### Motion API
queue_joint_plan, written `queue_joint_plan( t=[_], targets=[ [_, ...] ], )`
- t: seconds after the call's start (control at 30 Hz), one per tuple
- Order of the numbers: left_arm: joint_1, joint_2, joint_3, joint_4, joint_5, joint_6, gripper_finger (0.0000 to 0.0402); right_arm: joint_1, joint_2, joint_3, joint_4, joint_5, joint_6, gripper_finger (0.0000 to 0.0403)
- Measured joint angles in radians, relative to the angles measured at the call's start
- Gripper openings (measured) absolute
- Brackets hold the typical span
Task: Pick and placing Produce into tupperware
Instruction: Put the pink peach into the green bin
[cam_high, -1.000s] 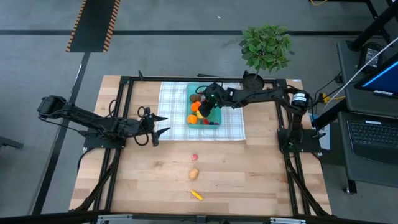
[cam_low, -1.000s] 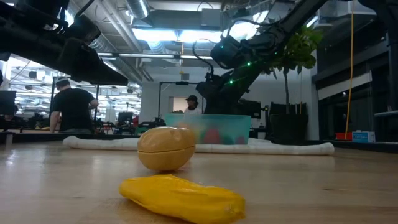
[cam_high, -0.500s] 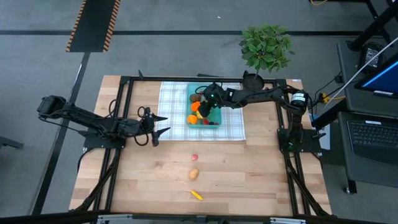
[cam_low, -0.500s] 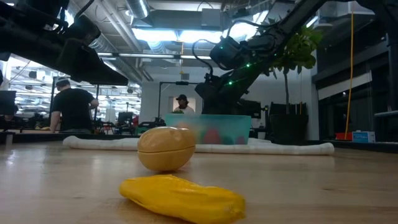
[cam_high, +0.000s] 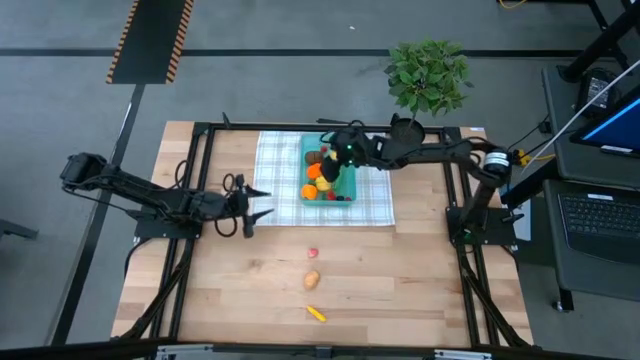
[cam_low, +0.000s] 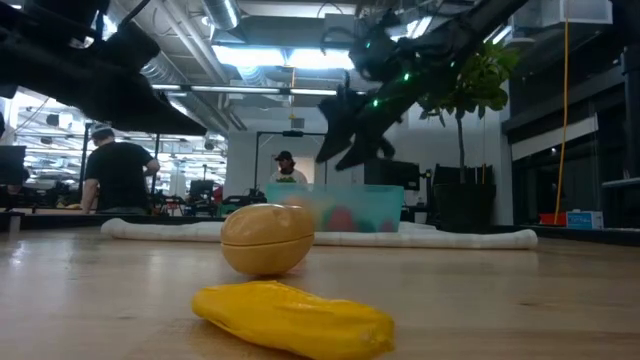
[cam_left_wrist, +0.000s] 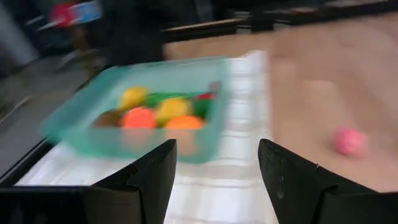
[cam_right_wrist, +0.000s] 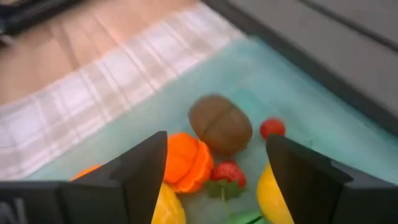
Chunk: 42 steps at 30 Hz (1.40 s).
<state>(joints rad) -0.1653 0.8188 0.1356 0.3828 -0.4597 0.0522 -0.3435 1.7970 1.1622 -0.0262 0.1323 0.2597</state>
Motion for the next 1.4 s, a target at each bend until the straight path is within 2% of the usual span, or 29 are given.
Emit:
queue_joint_plan(
  t=[0.1,0.2,0.27,0.47,0.67,0.8,0.93,1.13,1.4],
  targets=[
    [-0.026,0.0,0.0,0.001,0.102,0.077,0.022,0.051,-0.059,-0.038,0.015,0.059,-0.077,0.0274],
    [-0.041,0.0,0.0,0.013,0.109,0.067,0.022,0.117,-0.118,-0.125,0.1,0.144,-0.122,0.0275],
    [-0.041,0.0,0.0,0.026,0.106,0.063,0.022,0.153,-0.149,-0.203,0.223,0.151,-0.158,0.0275],
    [-0.036,0.0,0.0,0.099,0.103,0.057,0.022,0.254,-0.239,-0.425,0.493,0.098,-0.205,0.0275],
    [-0.036,0.033,0.0,0.144,0.103,0.062,0.022,0.333,-0.294,-0.556,0.665,-0.002,-0.254,0.0275],
    [-0.021,0.114,0.064,0.162,0.11,0.081,0.022,0.371,-0.293,-0.582,0.692,-0.014,-0.274,0.0275],
    [-0.016,0.236,0.138,0.103,0.116,0.081,0.022,0.394,-0.292,-0.59,0.696,-0.013,-0.266,0.0275],
    [-0.016,0.401,0.222,0.095,0.115,0.03,0.022,0.42,-0.294,-0.62,0.75,-0.012,-0.27,0.0275],
    [-0.021,0.523,0.35,0.007,0.194,-0.044,0.022,0.464,-0.318,-0.809,1.054,-0.037,-0.273,0.0275]
  ],
)
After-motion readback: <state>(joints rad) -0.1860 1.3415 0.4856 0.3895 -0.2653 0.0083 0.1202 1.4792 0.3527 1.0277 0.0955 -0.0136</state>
